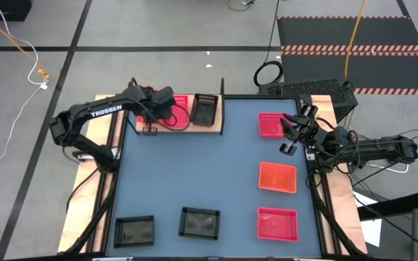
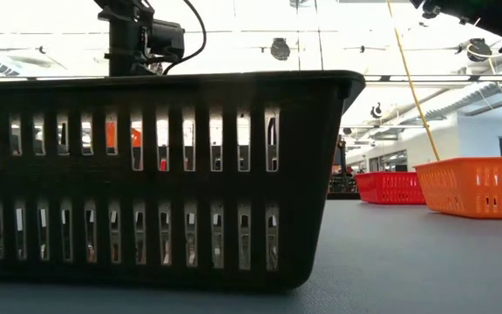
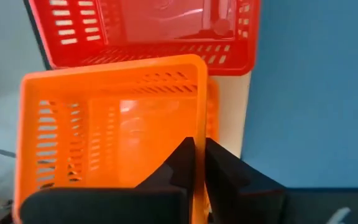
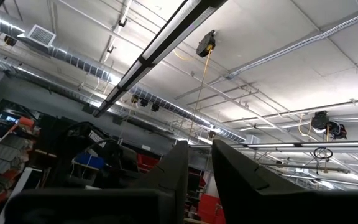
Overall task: Stack baskets on shelf by color
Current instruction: Stack the left orange bin on top of the orange bin on the shelf, then stack the bottom red bin on top of the red bin on the shelf
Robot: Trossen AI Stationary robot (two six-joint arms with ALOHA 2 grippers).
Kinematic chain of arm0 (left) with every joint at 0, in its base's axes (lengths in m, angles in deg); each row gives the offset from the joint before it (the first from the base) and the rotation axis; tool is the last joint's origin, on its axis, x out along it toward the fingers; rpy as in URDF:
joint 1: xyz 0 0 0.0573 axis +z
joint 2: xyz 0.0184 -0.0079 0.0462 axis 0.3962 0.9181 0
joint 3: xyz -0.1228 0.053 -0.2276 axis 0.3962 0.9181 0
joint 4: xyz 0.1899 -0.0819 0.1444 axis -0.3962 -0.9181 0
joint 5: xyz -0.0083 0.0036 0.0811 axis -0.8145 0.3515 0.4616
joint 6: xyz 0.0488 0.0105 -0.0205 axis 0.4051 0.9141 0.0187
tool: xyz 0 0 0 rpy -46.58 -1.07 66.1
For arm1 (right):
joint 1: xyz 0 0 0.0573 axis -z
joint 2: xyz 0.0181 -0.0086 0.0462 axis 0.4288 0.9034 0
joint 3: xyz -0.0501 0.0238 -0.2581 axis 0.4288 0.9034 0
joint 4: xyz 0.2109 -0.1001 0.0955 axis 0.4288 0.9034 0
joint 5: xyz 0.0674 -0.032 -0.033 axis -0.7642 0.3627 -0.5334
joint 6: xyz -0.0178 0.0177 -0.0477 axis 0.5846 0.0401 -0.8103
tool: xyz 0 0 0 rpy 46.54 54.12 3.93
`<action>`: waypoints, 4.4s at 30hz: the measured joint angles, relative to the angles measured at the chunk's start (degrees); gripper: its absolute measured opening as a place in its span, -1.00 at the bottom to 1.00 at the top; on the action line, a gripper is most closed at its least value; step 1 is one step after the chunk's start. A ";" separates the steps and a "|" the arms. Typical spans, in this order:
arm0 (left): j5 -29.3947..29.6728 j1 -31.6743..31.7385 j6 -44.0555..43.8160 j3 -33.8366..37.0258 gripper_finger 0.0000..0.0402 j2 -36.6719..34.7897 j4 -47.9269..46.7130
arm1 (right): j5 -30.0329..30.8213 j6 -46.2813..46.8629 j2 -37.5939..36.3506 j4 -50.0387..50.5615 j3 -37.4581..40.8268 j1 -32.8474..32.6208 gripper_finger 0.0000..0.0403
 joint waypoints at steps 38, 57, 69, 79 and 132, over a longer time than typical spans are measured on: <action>-4.26 -22.20 -15.97 0.04 -0.32 -10.81 18.82 | -2.37 2.20 -0.01 0.61 0.02 -0.01 -0.67; -27.42 -38.36 22.34 0.07 -0.28 25.14 87.02 | 9.03 11.60 3.29 45.72 -14.56 -5.10 -0.67; -28.89 -42.84 32.58 -16.35 -0.39 40.60 84.47 | 9.25 18.88 4.80 47.17 -14.14 -5.28 -0.67; -32.35 -45.80 35.18 -36.11 -0.39 50.96 69.55 | 12.20 19.35 6.83 52.81 -14.05 -5.28 -0.67; -34.75 -45.46 36.32 -48.46 -0.39 64.81 72.92 | 15.95 25.98 6.70 55.68 -14.10 -13.80 -0.67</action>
